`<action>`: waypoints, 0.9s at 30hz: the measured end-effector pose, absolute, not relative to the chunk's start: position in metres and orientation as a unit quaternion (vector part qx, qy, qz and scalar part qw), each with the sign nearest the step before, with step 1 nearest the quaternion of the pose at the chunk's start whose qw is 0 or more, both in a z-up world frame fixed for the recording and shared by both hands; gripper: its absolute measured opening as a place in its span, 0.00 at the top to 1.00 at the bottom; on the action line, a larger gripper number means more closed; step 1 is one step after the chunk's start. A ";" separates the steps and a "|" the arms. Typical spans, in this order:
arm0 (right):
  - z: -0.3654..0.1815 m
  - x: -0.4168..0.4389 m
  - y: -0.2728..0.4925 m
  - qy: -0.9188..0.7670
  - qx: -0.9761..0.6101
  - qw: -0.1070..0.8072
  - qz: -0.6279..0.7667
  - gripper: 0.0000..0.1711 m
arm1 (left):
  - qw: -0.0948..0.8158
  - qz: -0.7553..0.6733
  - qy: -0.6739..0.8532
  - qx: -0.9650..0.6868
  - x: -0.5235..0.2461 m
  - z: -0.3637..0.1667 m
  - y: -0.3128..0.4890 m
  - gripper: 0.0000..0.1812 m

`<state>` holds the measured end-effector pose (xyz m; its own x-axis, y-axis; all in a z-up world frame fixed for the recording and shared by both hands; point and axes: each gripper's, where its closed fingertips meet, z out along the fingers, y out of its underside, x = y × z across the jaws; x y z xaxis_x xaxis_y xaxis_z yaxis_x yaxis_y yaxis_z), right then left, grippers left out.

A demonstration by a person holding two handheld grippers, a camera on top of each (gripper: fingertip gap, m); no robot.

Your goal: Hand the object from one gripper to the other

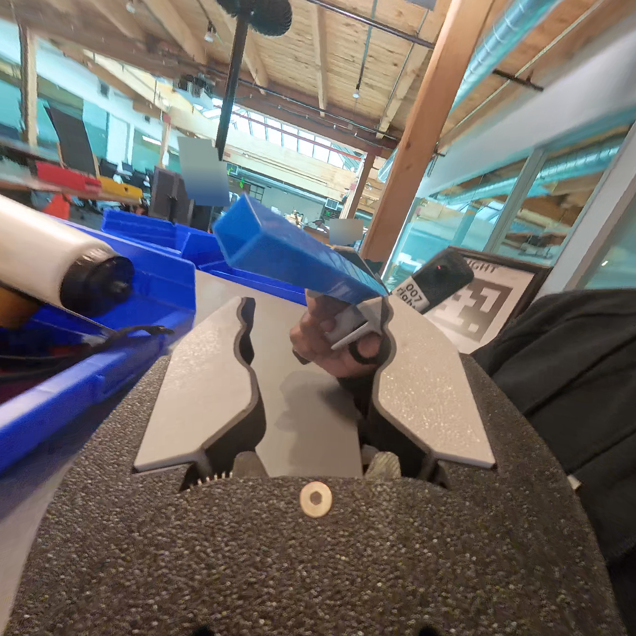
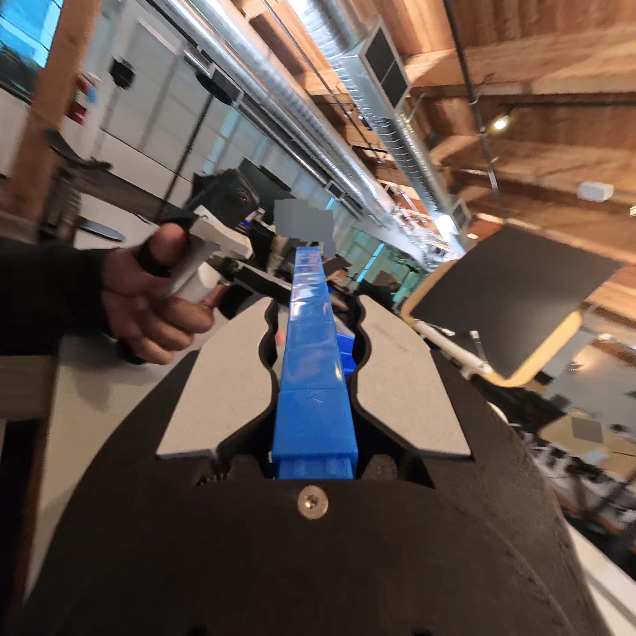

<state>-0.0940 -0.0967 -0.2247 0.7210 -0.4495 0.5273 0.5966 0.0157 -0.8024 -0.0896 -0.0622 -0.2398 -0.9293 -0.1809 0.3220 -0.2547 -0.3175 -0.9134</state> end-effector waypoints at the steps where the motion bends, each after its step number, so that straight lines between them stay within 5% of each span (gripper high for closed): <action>1: -0.225 -0.093 -0.097 -0.067 -0.592 0.699 -0.396 0.75 | 0.049 0.789 -0.577 0.202 -0.089 -0.241 -0.068 0.60; 6: -0.226 -0.099 -0.092 -0.107 -0.576 0.658 -0.473 0.76 | 0.179 0.777 -0.561 0.225 -0.102 -0.244 -0.095 0.61; 15: -0.235 -0.118 -0.081 -0.170 -0.573 0.651 -0.469 0.76 | 0.222 0.768 -0.568 0.193 -0.120 -0.246 -0.107 0.74; 18: -0.238 -0.118 -0.078 -0.171 -0.580 0.648 -0.463 0.75 | 0.217 0.786 -0.555 0.167 -0.125 -0.241 -0.105 0.87; 27: -0.239 -0.100 -0.080 -0.100 -0.617 0.674 -0.394 0.66 | 0.040 0.816 -0.568 0.101 -0.125 -0.227 -0.096 0.87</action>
<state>-0.1004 -0.0800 -0.2390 0.6700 -0.4072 0.6207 0.6539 -0.0722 -0.7531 -0.1254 -0.0961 -0.2270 -0.9765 -0.0500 0.2095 -0.1792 -0.3506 -0.9192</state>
